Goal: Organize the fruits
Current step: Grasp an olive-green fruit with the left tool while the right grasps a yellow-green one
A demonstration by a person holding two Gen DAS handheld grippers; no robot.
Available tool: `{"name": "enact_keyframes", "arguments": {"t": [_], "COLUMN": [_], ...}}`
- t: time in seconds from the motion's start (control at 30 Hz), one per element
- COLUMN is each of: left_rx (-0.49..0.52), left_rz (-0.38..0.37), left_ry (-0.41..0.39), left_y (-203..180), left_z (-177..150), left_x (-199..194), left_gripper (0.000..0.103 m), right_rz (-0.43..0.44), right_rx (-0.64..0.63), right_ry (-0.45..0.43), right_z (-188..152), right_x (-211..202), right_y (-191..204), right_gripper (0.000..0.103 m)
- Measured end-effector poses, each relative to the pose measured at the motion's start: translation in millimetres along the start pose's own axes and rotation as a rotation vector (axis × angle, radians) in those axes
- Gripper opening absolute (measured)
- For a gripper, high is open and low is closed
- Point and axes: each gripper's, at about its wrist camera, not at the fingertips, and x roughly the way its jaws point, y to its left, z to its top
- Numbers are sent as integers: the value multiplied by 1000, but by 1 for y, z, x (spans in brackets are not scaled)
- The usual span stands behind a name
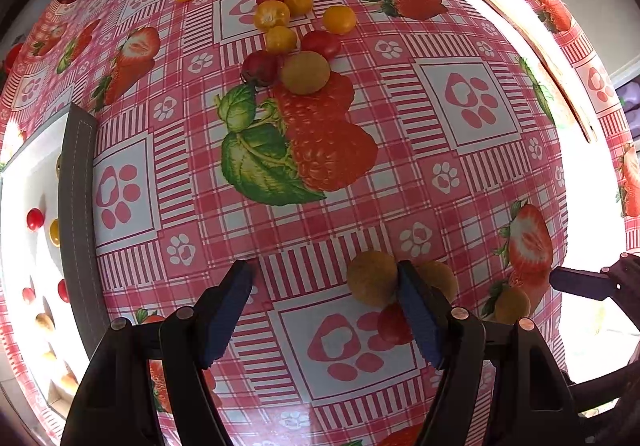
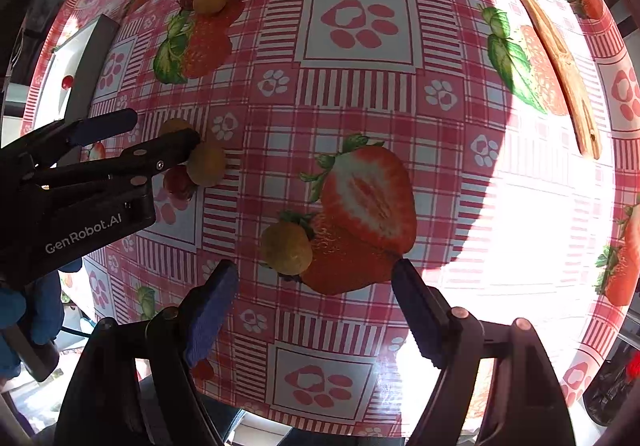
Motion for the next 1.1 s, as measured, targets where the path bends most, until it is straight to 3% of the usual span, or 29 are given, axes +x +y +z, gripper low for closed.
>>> {"name": "enact_keyframes", "arguments": {"t": [0.13, 0.3, 0.4, 0.47, 0.5, 0.57, 0.73, 1.1], "left_rx": [5, -3, 7, 24, 29, 19, -48, -140], "left_rz": [8, 16, 14, 7, 5, -13, -61, -103], "left_ry": [2, -14, -24, -30, -30, -29, -38, -41], "left_y": [1, -9, -8, -10, -10, -10, 5, 34], "left_z": [1, -6, -5, -3, -3, -3, -10, -29], "left_x": [2, -1, -4, -7, -8, -11, -24, -34], "left_gripper": [73, 59, 46, 29, 28, 28, 28, 28], "right_rz": [-2, -9, -7, -1, 4, 18, 64, 70], "right_rx": [-8, -20, -36, -49, -51, -41, 6, 45], "right_ry": [0, -11, -9, -6, -2, 0, -6, -25], "right_z": [1, 5, 5, 6, 7, 9, 13, 18], "right_x": [6, 5, 6, 7, 9, 11, 7, -5], "right_y": [9, 16, 21, 28, 31, 41, 24, 7], "right_gripper": [69, 57, 47, 37, 30, 29, 29, 29]}}
